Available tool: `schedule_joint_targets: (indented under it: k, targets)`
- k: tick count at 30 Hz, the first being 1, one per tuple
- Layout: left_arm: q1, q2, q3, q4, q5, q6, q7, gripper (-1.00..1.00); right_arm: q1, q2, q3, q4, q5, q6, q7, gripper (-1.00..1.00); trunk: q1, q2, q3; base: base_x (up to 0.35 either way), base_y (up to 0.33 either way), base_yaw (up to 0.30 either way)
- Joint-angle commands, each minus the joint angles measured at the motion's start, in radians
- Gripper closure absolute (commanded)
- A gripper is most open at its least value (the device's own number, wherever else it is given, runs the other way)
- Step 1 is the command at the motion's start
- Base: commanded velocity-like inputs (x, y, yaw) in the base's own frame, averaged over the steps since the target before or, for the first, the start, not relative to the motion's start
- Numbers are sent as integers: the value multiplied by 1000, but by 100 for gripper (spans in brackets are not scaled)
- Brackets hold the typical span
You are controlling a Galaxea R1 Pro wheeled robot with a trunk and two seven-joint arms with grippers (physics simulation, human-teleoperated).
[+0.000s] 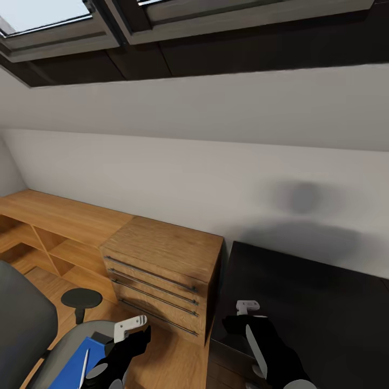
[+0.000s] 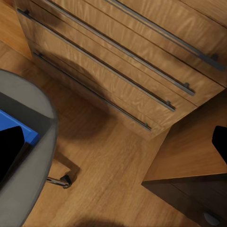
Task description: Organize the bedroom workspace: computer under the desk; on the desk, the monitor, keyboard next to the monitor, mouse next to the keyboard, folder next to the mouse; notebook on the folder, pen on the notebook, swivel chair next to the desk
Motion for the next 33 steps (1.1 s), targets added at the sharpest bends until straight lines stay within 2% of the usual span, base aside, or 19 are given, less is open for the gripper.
schedule_joint_targets:
  k: [1,23,33]
  targets:
    - [0,0,-1,-2,10,2,9,-100,-1,1,-3,-1,5,5,5,100,4,-9,-5,0,0,0]
    - [0,0,-1,-2,10,2,9,-100,-1,1,-2,4,6,5,5,100,89,-163,-74,0,0,0]
    - [0,1,-5,-2,12,2,7,-100,-1,1,4,6,6,4,5,100,89,-163,-74,5,9,0]
